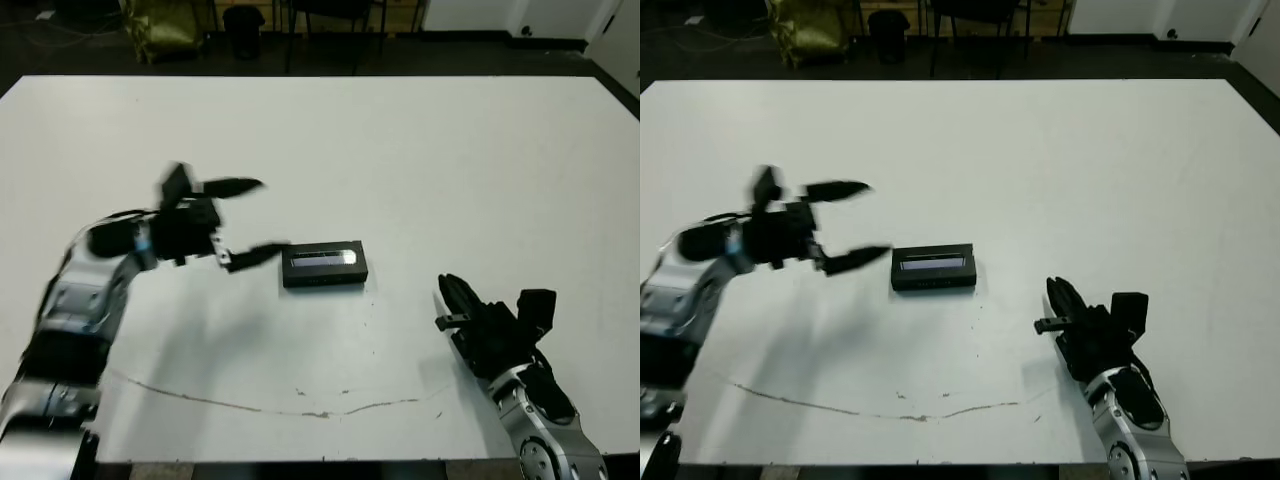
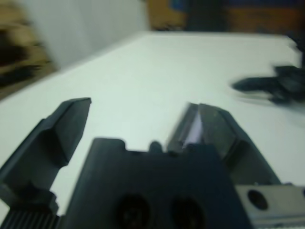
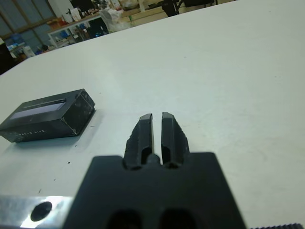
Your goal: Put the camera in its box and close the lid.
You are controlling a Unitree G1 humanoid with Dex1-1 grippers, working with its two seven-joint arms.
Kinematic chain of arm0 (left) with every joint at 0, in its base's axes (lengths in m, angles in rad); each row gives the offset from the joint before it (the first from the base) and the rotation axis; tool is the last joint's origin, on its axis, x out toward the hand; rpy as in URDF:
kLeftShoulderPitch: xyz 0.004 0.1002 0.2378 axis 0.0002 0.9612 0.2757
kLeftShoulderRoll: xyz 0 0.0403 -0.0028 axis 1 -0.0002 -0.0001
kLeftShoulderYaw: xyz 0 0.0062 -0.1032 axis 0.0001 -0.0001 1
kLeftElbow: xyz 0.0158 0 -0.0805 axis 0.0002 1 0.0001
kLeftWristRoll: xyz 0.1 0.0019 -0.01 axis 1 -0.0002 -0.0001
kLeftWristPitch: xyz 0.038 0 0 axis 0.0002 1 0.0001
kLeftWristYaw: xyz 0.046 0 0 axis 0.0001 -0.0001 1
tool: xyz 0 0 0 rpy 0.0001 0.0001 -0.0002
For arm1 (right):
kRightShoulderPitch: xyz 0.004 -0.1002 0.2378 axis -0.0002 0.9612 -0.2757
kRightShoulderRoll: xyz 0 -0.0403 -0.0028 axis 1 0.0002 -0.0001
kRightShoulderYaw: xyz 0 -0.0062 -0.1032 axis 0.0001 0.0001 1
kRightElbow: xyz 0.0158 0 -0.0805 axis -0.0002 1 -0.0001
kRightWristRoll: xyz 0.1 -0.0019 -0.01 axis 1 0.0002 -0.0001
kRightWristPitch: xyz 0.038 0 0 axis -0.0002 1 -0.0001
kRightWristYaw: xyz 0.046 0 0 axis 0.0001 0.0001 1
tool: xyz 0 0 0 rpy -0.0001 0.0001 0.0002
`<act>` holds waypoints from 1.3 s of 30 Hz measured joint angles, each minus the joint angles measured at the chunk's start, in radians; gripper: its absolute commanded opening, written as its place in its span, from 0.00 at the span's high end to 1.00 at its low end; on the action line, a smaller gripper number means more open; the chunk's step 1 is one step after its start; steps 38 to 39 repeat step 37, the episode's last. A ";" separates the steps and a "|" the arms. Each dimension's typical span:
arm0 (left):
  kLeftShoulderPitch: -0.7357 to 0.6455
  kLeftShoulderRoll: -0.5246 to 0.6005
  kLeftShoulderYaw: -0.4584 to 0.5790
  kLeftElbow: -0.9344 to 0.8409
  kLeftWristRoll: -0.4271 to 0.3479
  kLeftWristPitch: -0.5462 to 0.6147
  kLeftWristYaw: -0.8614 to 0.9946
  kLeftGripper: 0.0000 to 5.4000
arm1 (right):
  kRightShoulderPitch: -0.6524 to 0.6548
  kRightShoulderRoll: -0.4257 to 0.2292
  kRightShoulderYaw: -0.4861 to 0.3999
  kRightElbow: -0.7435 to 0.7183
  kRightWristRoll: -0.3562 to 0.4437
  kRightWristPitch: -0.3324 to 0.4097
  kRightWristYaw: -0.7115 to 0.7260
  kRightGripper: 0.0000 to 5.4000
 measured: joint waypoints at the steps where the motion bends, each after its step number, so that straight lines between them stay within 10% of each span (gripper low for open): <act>1: 0.037 -0.018 0.019 -0.049 0.007 -0.002 0.067 0.07 | -0.001 0.003 0.001 0.002 -0.001 -0.003 0.000 1.00; 21: 0.477 -0.316 -0.014 -0.189 0.146 -0.274 0.546 0.99 | -0.002 0.022 0.011 0.031 -0.030 -0.063 -0.004 1.00; 39: 0.534 -0.334 -0.110 -0.149 0.184 -0.287 0.573 1.00 | 0.000 0.045 0.024 0.020 -0.063 -0.069 -0.043 1.00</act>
